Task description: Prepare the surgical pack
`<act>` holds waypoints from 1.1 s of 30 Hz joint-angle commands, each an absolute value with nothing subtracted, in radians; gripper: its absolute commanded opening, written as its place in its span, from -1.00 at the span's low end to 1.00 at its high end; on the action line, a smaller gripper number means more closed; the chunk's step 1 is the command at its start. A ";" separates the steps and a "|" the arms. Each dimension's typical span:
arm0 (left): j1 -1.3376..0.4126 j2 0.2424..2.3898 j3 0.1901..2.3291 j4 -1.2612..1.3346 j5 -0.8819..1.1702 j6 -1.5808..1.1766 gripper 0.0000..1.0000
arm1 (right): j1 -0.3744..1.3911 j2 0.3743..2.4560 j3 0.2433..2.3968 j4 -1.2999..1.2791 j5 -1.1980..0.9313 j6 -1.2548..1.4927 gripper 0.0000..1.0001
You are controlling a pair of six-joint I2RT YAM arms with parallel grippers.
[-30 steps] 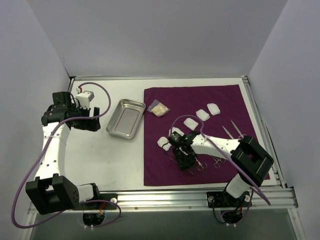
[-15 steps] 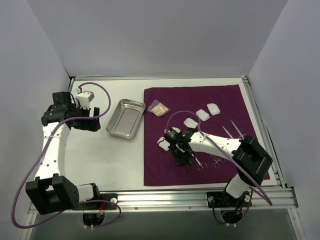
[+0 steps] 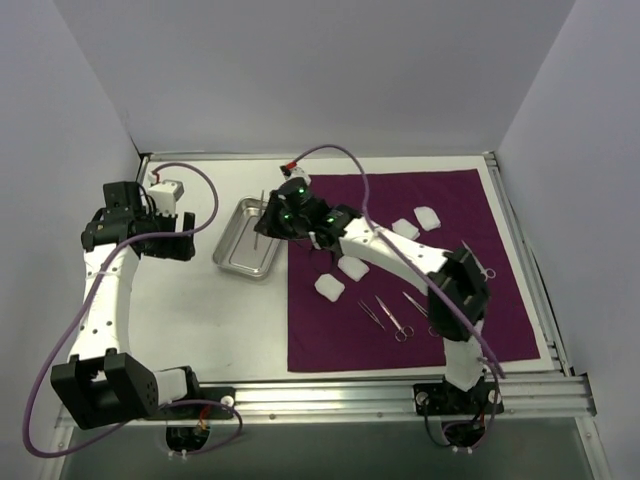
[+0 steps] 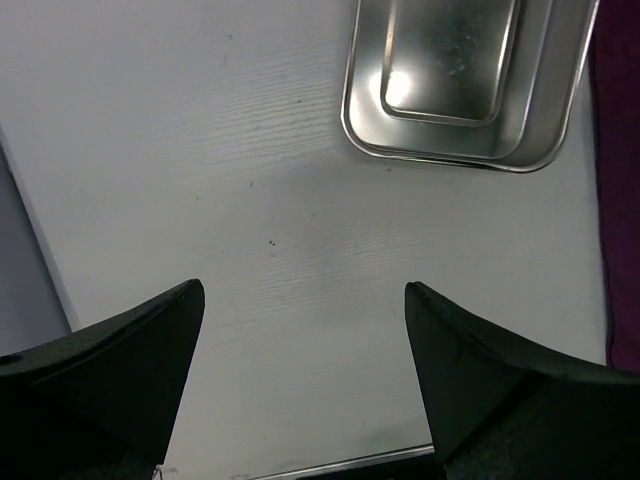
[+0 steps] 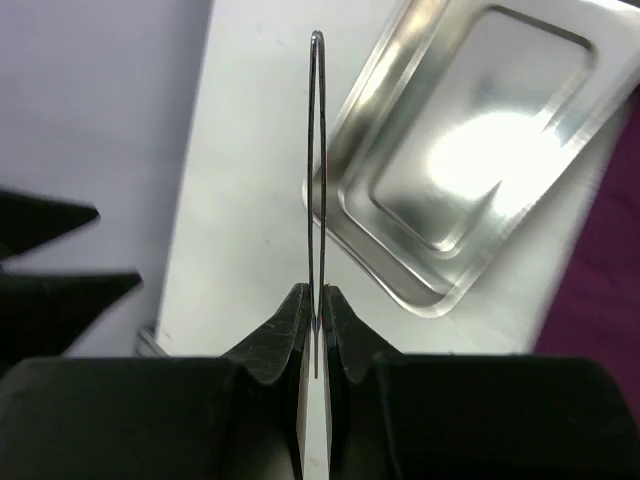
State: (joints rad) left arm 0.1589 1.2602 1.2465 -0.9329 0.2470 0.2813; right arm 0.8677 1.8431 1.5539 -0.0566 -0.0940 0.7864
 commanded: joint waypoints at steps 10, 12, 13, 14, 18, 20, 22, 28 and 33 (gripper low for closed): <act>0.175 1.233 1.224 -0.842 0.064 0.227 0.83 | 0.930 2.394 2.012 0.063 -0.028 1.054 -1.00; 0.175 1.238 1.221 -0.841 0.072 0.227 0.82 | 0.930 2.407 2.013 0.077 -0.008 1.063 -1.00; 0.175 1.239 1.221 -0.838 0.078 0.224 0.82 | 0.930 2.424 2.013 0.078 -0.003 1.066 -1.00; 0.175 1.241 1.221 -0.836 0.081 0.224 0.83 | 0.928 2.434 2.014 0.081 0.027 1.071 -1.00; 0.175 1.246 1.223 -0.836 0.089 0.224 0.82 | 0.923 2.477 2.000 0.098 0.029 1.107 -1.00; 0.173 1.247 1.221 -0.836 0.097 0.224 0.83 | 0.919 2.485 1.977 0.124 0.017 1.146 -1.00; 0.175 1.250 1.216 -0.836 0.101 0.224 0.82 | 0.917 2.493 1.957 0.152 0.017 1.166 -1.00; 0.175 1.253 1.210 -0.831 0.110 0.224 0.83 | 0.913 2.533 1.977 0.141 0.040 1.190 -1.00; 0.175 1.252 1.209 -0.833 0.117 0.225 0.83 | 0.907 2.540 1.979 0.132 0.054 1.203 -1.00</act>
State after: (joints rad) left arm 0.1673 1.2552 1.2076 -0.8642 0.0944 0.2371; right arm 0.9157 2.5290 1.9629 0.1616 0.0002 1.1870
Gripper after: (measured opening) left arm 0.913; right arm 0.023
